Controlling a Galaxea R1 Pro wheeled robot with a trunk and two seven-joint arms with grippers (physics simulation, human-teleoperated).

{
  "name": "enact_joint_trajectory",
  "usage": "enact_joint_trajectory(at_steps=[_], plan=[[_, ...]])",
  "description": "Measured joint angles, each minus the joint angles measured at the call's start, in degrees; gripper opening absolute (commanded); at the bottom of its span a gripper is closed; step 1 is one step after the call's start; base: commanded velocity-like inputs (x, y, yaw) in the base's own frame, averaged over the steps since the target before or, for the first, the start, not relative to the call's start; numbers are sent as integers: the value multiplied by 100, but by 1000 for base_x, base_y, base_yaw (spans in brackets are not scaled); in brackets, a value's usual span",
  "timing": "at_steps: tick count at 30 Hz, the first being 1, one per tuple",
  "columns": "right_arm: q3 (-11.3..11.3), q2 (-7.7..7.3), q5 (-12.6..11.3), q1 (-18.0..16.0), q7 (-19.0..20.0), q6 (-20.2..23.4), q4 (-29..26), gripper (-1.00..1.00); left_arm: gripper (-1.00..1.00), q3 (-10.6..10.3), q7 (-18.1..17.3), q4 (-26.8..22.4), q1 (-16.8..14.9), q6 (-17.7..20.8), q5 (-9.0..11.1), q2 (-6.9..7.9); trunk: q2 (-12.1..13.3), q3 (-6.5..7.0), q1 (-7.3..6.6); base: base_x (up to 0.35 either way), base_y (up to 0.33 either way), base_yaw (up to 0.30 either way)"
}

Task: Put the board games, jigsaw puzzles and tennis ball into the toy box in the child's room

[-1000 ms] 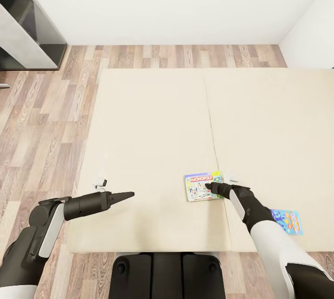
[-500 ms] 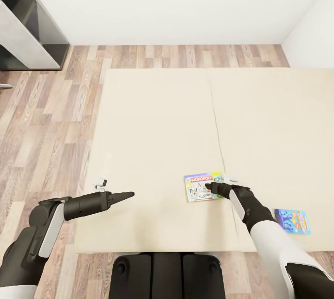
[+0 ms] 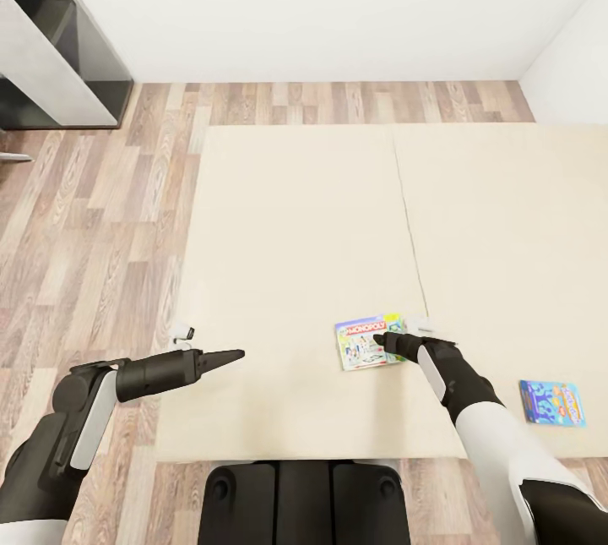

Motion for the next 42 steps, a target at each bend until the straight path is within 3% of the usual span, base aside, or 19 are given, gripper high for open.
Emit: enact_joint_trajectory(at_steps=[42], plan=[[0,0,-1,0,0,0,0,100,100,0,0,0,0,-1,0,5,0,0,0,0,158,0]])
